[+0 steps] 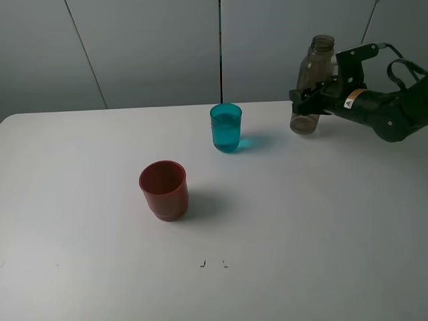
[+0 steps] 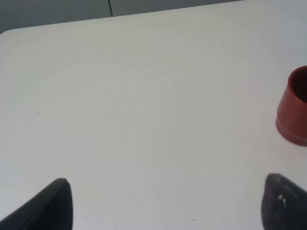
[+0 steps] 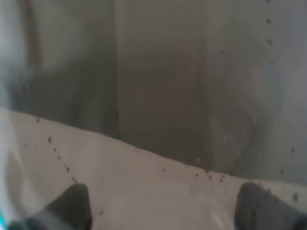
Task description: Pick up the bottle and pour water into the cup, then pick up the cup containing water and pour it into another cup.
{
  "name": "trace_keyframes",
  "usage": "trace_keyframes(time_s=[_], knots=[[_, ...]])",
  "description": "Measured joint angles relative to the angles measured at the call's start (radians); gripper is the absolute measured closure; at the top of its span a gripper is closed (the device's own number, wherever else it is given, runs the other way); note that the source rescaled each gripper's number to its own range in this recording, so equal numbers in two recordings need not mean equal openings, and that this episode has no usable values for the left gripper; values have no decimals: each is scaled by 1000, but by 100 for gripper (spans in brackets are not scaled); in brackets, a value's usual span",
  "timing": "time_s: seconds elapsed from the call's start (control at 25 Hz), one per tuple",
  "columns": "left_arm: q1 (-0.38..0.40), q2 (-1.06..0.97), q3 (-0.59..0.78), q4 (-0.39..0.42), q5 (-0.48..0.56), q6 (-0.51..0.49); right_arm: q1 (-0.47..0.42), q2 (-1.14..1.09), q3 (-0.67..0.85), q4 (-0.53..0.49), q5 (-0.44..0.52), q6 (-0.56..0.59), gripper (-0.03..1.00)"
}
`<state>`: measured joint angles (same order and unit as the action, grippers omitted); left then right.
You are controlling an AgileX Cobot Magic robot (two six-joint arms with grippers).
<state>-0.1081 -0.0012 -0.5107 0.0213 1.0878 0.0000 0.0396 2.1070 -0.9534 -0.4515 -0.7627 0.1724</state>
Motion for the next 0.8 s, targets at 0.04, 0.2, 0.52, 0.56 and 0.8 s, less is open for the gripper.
trace_keyframes(time_s=[0.04, 0.2, 0.52, 0.56, 0.8], knots=[[0, 0, 0, 0, 0, 0, 0, 0, 0, 0, 0, -9, 97], [0, 0, 0, 0, 0, 0, 0, 0, 0, 0, 4, -28, 97], [0, 0, 0, 0, 0, 0, 0, 15, -6, 0, 19, -32, 97], [0, 0, 0, 0, 0, 0, 0, 17, -6, 0, 19, -32, 97], [0, 0, 0, 0, 0, 0, 0, 17, -8, 0, 21, -27, 97]])
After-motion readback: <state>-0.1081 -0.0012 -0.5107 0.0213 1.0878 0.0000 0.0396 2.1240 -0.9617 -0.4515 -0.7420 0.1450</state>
